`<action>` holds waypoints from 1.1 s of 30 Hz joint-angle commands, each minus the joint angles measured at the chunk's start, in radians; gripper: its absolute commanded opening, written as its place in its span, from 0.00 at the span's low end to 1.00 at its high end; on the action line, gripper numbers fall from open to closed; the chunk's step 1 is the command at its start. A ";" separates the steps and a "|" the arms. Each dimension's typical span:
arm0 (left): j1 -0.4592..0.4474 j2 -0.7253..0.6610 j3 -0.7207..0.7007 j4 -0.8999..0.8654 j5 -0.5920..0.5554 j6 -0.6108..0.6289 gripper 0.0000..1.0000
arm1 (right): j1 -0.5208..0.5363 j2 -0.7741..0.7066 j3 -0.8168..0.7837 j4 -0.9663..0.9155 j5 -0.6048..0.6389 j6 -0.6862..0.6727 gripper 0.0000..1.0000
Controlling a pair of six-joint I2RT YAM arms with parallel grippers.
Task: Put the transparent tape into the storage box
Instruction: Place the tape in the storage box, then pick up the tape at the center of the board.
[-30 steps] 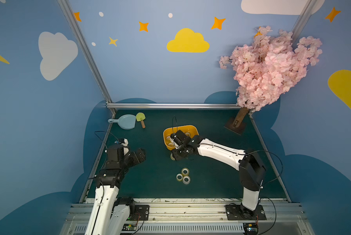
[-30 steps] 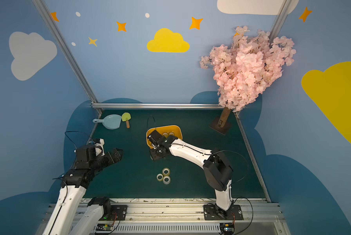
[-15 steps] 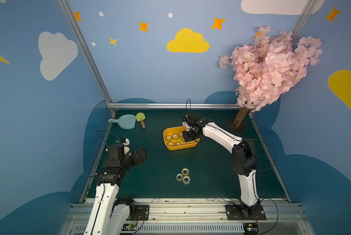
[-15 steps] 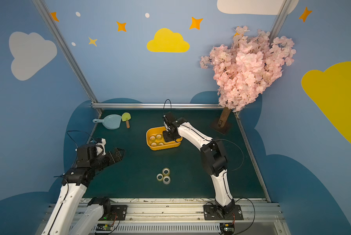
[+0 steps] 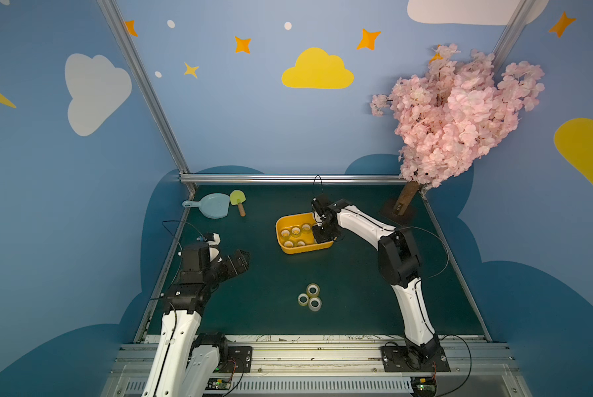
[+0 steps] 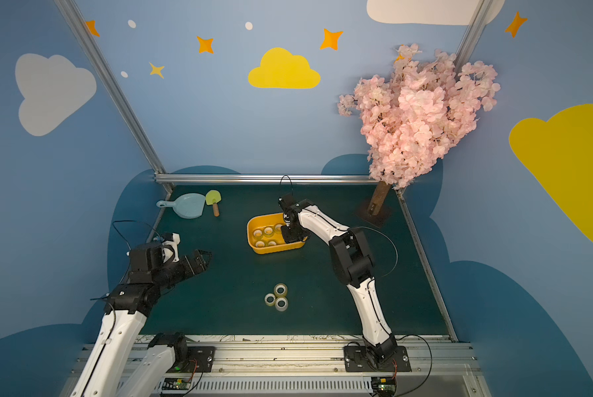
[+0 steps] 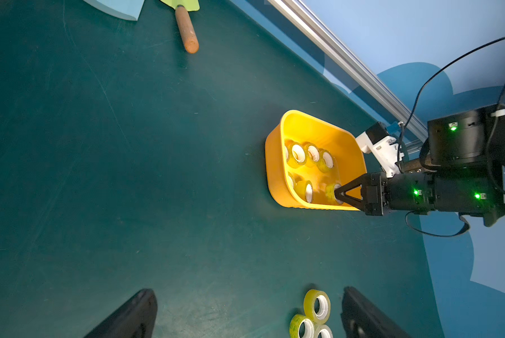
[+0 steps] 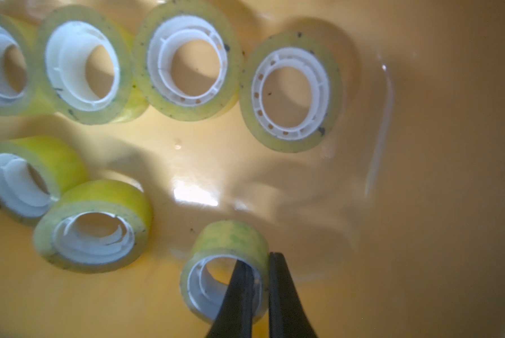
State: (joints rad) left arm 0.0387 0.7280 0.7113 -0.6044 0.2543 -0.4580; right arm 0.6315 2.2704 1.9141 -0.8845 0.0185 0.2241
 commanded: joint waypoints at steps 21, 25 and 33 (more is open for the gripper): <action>-0.021 0.095 0.008 0.017 0.058 -0.018 1.00 | 0.058 -0.467 -0.265 0.004 -0.116 -0.006 0.45; -0.044 0.103 0.008 0.014 0.054 -0.017 1.00 | 0.070 -0.596 -0.451 0.118 -0.221 -0.003 0.45; -0.055 0.100 0.008 0.013 0.049 -0.016 1.00 | 0.123 -0.714 -0.656 0.201 -0.258 0.044 0.45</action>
State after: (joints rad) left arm -0.0135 0.8318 0.7113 -0.5865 0.2962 -0.4763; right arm 0.7307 1.6165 1.2999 -0.7456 -0.2047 0.2379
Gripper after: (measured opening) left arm 0.999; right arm 0.450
